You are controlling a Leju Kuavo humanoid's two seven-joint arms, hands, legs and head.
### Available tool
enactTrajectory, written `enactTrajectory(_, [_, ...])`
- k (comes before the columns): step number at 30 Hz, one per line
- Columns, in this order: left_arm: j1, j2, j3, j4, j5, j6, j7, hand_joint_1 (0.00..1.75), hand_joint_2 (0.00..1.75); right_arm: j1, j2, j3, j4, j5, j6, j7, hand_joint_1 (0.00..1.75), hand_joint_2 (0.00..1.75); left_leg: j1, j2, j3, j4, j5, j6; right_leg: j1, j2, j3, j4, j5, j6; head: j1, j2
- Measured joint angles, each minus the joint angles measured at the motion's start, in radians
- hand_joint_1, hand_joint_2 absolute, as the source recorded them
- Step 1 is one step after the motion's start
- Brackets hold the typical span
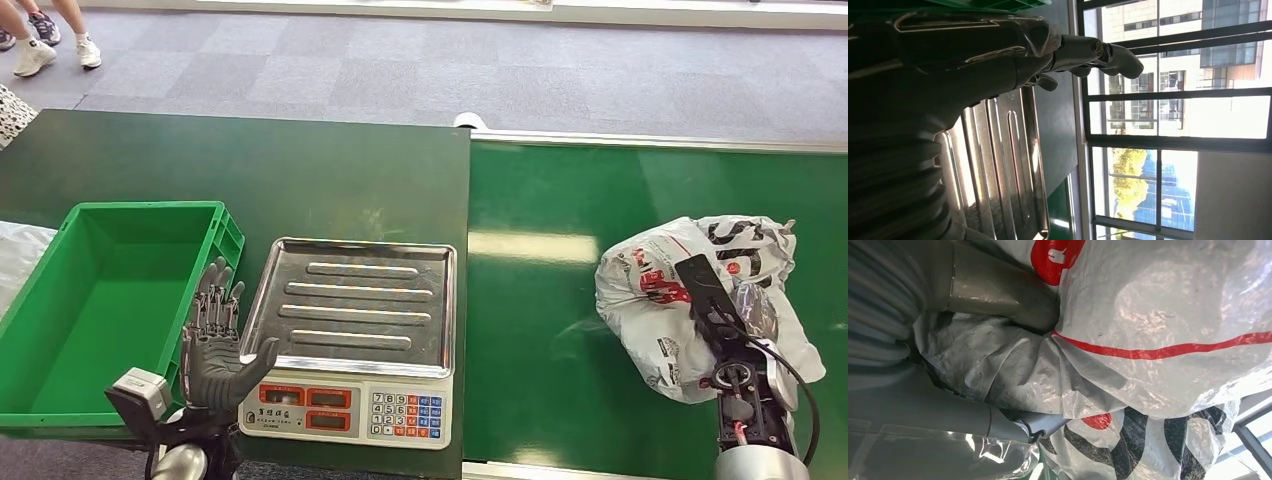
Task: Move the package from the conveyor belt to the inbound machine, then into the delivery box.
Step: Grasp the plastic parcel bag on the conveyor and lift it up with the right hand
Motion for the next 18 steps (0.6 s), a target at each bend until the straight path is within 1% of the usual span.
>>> enactTrajectory(6, [0.006,-0.001,0.002,-0.008,-0.001,0.000,0.000,0.00,1.75,0.013,0.012,0.003,-0.038,-0.001,0.000,0.000,1.75,1.75,0.000,0.000,0.000,0.000,0.000,0.000,0.000,0.000,0.000,0.000,0.000,0.000,0.000,0.000])
enactTrajectory(18, [0.009,-0.002,0.011,-0.010,-0.003,0.000,-0.001,0.00,1.75,0.020,0.019,0.006,-0.058,-0.006,-0.004,-0.007,1.75,1.75,0.000,0.000,0.000,0.000,0.000,0.000,0.000,0.000,0.000,0.000,0.000,0.000,0.000,0.000])
